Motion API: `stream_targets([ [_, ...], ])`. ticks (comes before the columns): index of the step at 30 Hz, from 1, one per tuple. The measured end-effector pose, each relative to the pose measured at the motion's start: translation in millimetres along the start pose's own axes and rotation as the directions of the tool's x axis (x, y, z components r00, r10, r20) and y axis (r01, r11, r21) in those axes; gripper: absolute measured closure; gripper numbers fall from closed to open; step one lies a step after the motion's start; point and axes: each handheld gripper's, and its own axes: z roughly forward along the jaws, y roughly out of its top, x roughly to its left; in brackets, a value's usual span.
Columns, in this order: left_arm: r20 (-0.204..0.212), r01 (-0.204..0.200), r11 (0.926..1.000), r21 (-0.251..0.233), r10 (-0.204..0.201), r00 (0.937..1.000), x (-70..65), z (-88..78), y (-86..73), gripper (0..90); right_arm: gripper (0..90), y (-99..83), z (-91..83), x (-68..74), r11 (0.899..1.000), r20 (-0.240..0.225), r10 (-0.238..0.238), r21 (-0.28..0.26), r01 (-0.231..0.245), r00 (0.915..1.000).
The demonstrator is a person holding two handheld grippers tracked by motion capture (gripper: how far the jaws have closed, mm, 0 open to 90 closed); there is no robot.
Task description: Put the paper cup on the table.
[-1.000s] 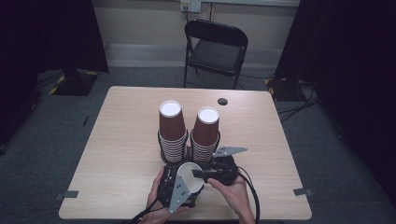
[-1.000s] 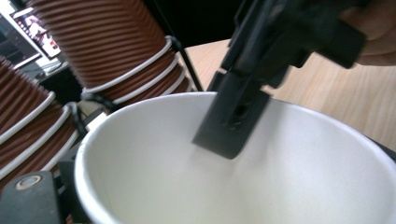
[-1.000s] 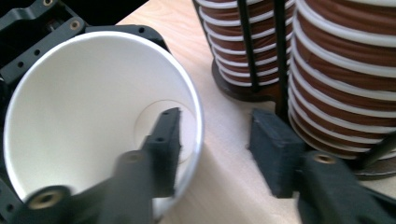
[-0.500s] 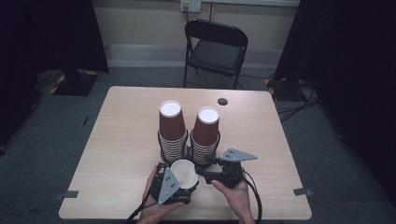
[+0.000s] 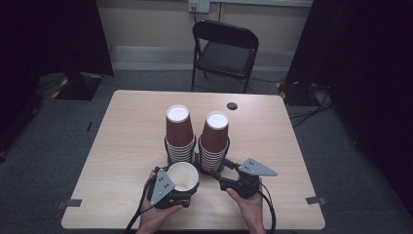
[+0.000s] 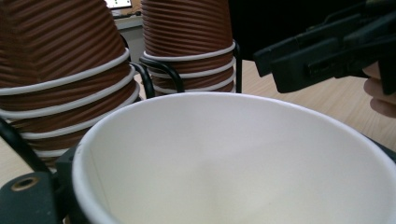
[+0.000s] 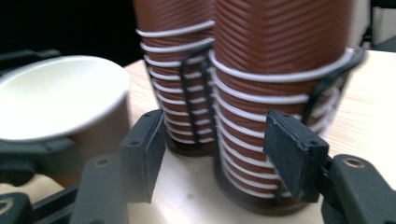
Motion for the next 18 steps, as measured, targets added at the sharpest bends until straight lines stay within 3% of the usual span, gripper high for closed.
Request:
stream_targets([
  [4,-0.008,0.025,0.9997,-0.007,-0.025,0.9997,6.6,-3.9,1.3,8.6,42.3,-7.2,-0.2,-3.9,0.999,0.042,-0.013,0.039,0.012,0.999],
  [10,-0.011,0.053,0.9981,-0.032,-0.053,0.9985,18.6,-10.8,4.7,8.6,41.7,-16.7,-4.6,-11.3,1.0,0.1,-0.013,-0.004,0.013,0.9949],
  [12,-0.012,0.079,0.996,-0.043,-0.079,0.9968,23.4,-14.0,5.6,8.6,41.7,-19.5,-8.0,-14.4,1.0,0.091,0.014,-0.027,-0.012,0.9958],
  [18,-0.026,0.088,0.9944,-0.059,-0.09,0.9956,31.9,-22.8,8.3,8.4,27.5,-28.8,-14.2,-21.6,0.995,0.145,0.043,-0.093,-0.03,0.9885],
])
